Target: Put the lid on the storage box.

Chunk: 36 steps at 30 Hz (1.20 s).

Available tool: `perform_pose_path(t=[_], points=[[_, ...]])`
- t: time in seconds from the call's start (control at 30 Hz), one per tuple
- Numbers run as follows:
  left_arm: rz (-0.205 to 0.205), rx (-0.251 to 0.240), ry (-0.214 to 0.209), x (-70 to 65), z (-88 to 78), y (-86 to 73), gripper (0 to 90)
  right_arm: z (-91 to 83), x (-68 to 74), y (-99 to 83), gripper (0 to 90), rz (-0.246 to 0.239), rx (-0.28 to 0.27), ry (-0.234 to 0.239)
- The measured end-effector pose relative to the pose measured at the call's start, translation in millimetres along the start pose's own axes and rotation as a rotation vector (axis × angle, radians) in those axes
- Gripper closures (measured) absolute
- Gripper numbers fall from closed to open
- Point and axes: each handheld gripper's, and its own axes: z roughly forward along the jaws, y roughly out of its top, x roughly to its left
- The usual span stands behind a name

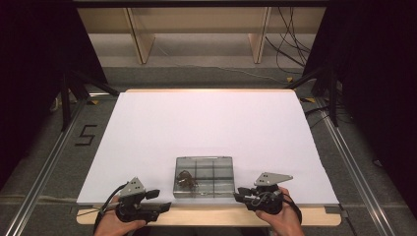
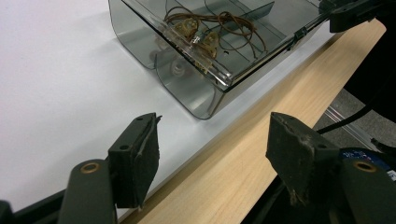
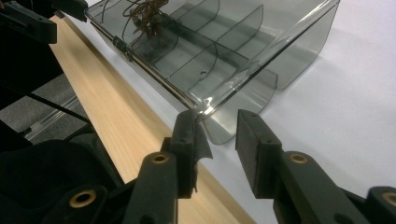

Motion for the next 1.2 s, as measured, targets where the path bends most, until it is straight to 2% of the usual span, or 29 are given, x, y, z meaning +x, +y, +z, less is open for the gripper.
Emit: perform_pose_path(t=[0.03,0.1,0.17,0.2,0.23,0.27,0.3,0.33,0.4,0.47,0.5,0.53,0.57,0.6,0.63,0.67,0.7,0.73,0.83,0.87,0.9,0.97,1.0,1.07,1.1,1.13,1.17,1.2], points=[[0.001,-0.002,0.0,0.1,-0.1,0.0,33.5,-1.1,2.4,-0.9,67.9,0.039,0.012,0.005],[0.013,-0.001,0.007,0.5,-0.6,0.4,33.5,-2.4,-0.1,-2.4,64.8,0.027,0.011,0.01],[0.006,-0.009,0.008,0.2,0.0,0.3,33.5,-5.0,0.4,-4.3,60.3,0.054,0.014,0.004],[0.01,-0.001,0.001,0.9,-0.1,0.6,33.5,-4.5,0.5,-5.0,56.5,0.06,-0.003,0.014],[0.01,-0.001,0.002,0.9,0.1,0.5,33.3,-7.2,0.7,-4.9,53.9,0.06,0.01,0.006],[0.01,-0.003,0.004,0.8,0.4,0.4,33.0,-7.9,1.1,-5.3,52.2,0.059,0.0,-0.015],[0.023,0.007,0.007,1.9,-0.3,0.5,32.6,-9.6,-1.6,-5.2,49.2,0.027,-0.013,-0.032],[0.019,0.005,0.008,1.8,0.0,0.4,32.3,-11.6,-1.4,-5.4,46.4,0.037,-0.009,-0.051],[0.016,-0.007,0.008,1.9,1.2,-0.2,31.9,-11.5,-1.6,-7.2,38.7,0.08,-0.014,-0.044],[0.012,-0.006,0.013,1.5,1.3,-0.3,30.9,-11.6,-7.7,-8.9,32.4,0.051,-0.028,-0.063],[0.018,-0.006,0.013,2.0,1.4,0.2,30.4,-11.4,-5.8,-10.0,28.9,0.085,-0.038,-0.093],[0.011,-0.012,0.023,1.4,1.6,0.4,30.1,-13.1,-9.6,-10.3,26.9,0.046,-0.045,-0.131],[0.02,-0.011,0.021,2.5,2.1,0.7,29.8,-14.5,-10.0,-10.7,25.4,0.042,-0.065,-0.13],[0.002,-0.005,0.013,1.8,2.9,0.6,29.7,-14.1,-12.9,-11.5,24.7,0.029,-0.086,-0.128],[-0.006,-0.017,0.021,0.8,4.6,0.0,29.6,-16.6,-12.9,-12.1,24.5,0.047,-0.085,-0.137],[0.014,-0.006,0.011,2.3,5.1,0.3,29.5,-18.2,-10.3,-13.6,24.5,0.086,-0.091,-0.116],[0.019,-0.008,0.013,2.9,5.8,-0.3,29.4,-20.1,-11.7,-15.2,24.6,0.073,-0.084,-0.127],[0.022,-0.004,0.013,2.9,5.7,-0.2,29.4,-19.9,-10.9,-16.8,24.6,0.093,-0.088,-0.12],[0.011,-0.021,0.01,2.2,6.7,-0.3,29.4,-20.7,-13.2,-19.4,24.2,0.074,-0.079,-0.117],[0.023,0.001,0.019,3.0,5.2,0.1,29.4,-21.5,-14.9,-19.9,24.0,0.056,-0.09,-0.126],[0.02,-0.01,0.026,2.6,6.0,-0.4,29.4,-22.5,-15.4,-20.7,23.6,0.07,-0.083,-0.109],[0.02,-0.001,0.015,3.3,5.9,-0.4,29.3,-23.1,-14.9,-22.3,23.7,0.077,-0.081,-0.118],[0.024,0.003,0.018,3.2,5.5,-0.4,29.2,-24.6,-15.9,-23.0,23.8,0.062,-0.08,-0.124],[0.027,-0.003,0.016,3.4,5.3,-0.5,29.2,-24.9,-14.5,-25.3,23.8,0.087,-0.081,-0.136],[0.025,0.002,0.018,3.3,4.8,-0.7,29.2,-26.4,-16.0,-25.9,23.7,0.069,-0.093,-0.105],[0.019,-0.001,0.022,2.8,4.9,-1.8,29.2,-28.5,-13.8,-26.7,23.6,0.09,-0.078,-0.124],[0.01,-0.009,0.02,2.4,5.5,-2.2,29.2,-28.2,-13.4,-27.9,23.6,0.094,-0.091,-0.118],[0.012,-0.01,0.017,2.9,5.7,-2.5,29.2,-27.5,-15.6,-28.4,23.4,0.063,-0.093,-0.119]])
